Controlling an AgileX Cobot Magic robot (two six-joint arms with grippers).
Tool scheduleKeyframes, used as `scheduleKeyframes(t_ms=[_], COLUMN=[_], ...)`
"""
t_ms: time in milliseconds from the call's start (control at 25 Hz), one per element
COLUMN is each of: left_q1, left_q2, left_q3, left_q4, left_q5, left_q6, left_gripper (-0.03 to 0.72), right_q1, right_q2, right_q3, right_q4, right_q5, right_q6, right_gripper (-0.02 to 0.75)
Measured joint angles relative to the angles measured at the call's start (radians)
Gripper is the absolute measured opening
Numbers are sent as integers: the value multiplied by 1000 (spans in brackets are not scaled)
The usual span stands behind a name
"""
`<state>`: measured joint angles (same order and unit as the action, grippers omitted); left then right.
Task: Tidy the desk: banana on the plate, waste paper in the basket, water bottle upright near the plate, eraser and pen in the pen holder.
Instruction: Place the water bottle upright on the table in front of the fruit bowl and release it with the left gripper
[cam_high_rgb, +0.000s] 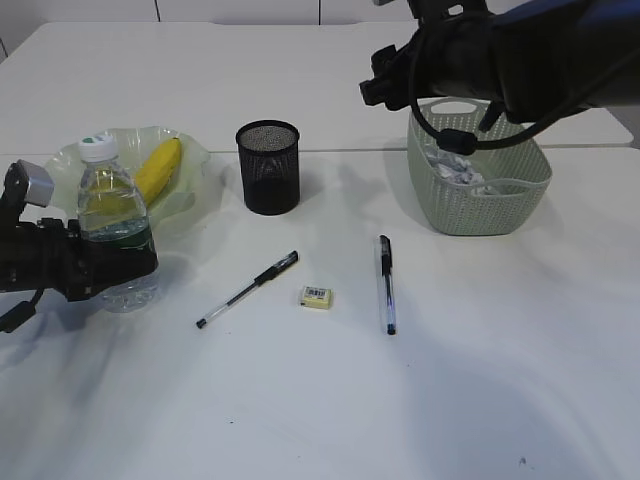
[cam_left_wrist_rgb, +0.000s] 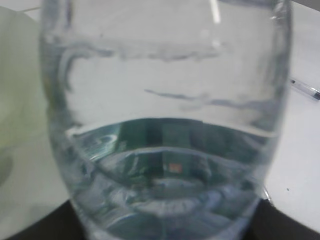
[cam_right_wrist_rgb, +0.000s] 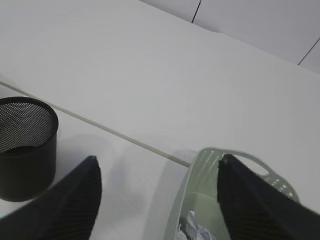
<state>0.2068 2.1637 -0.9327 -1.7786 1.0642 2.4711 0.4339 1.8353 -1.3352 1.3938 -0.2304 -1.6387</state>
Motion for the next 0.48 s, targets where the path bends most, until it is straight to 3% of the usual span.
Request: scheduleKeyframes(t_ms=[360, 480], left_q1=[0, 0], left_q2=[0, 0], left_q3=[0, 0], left_q4=[0, 0], left_q5=[8, 12], left_q6=[2, 55], left_gripper=[340, 340], right_q1=[0, 0], right_q2=[0, 0], right_q3=[0, 0], right_q4=[-13, -20], right_q5=[2, 2], right_q6=[0, 0], right_gripper=[533, 533])
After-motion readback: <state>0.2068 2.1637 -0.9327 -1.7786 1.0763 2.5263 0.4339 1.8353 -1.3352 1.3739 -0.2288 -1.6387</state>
